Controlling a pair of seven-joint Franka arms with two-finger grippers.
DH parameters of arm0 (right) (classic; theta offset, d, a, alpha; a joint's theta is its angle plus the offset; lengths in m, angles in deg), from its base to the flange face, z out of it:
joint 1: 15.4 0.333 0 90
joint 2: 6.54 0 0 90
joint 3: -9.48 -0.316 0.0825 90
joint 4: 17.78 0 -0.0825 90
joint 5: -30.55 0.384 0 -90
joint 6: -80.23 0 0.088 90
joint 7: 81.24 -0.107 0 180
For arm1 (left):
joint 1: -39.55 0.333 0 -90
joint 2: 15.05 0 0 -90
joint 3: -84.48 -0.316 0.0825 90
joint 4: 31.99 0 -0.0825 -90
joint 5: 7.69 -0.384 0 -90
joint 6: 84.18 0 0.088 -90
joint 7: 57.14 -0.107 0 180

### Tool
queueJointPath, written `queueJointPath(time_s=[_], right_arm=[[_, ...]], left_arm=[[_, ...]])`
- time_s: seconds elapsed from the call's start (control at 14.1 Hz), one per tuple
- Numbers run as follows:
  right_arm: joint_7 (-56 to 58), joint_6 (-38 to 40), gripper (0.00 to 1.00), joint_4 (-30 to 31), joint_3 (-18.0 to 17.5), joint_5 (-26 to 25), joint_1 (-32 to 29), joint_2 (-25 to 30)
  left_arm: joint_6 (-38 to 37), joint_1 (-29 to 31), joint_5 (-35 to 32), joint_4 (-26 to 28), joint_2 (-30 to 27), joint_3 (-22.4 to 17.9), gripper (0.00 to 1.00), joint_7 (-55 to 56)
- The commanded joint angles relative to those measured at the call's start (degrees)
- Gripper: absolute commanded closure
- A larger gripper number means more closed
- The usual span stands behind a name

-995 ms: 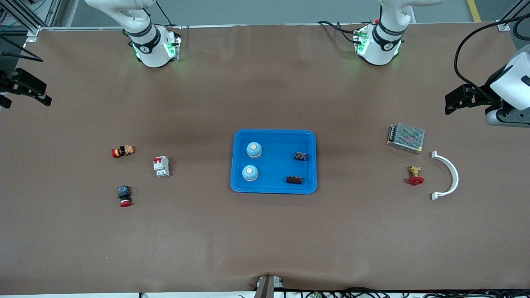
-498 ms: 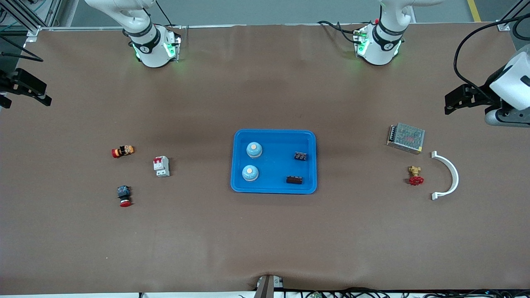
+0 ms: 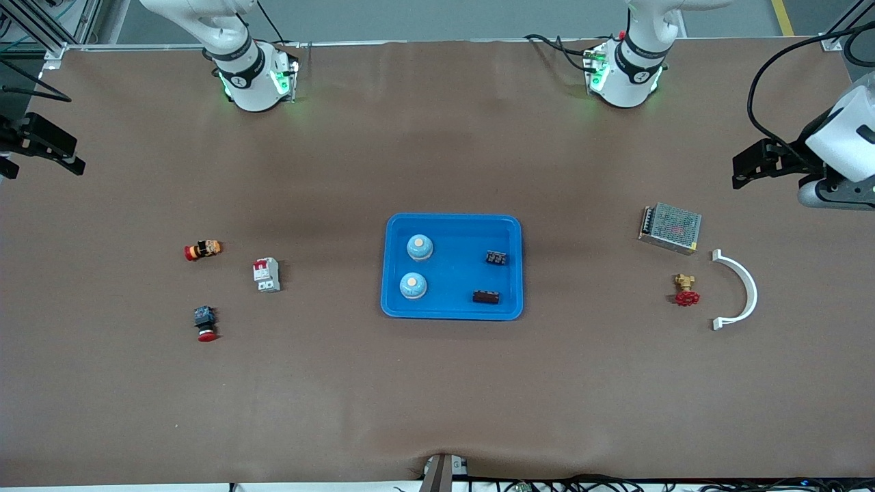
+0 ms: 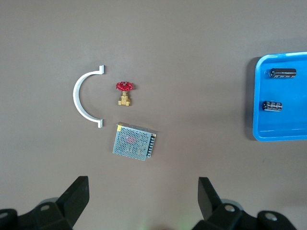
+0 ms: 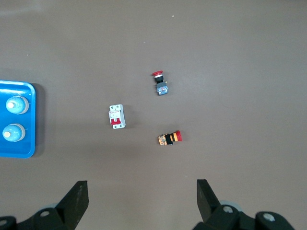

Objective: Place electrolytic capacitor and blue bell in tray

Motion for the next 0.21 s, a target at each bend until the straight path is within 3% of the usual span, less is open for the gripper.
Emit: queueJointPath(time_s=[0.0, 0.14], right_arm=[[-0.5, 1.1, 0.00, -1.7, 0.0, 0.3, -0.1, -0.8], [-0.5, 1.1, 0.00, -1.7, 0.0, 0.3, -0.2, -0.8]], left_arm=[[-0.6, 0.0, -0.9, -0.5, 0.1, 0.4, 0.00, 0.3], [-0.6, -0.1, -0.9, -0.4, 0.1, 0.4, 0.00, 0.2]])
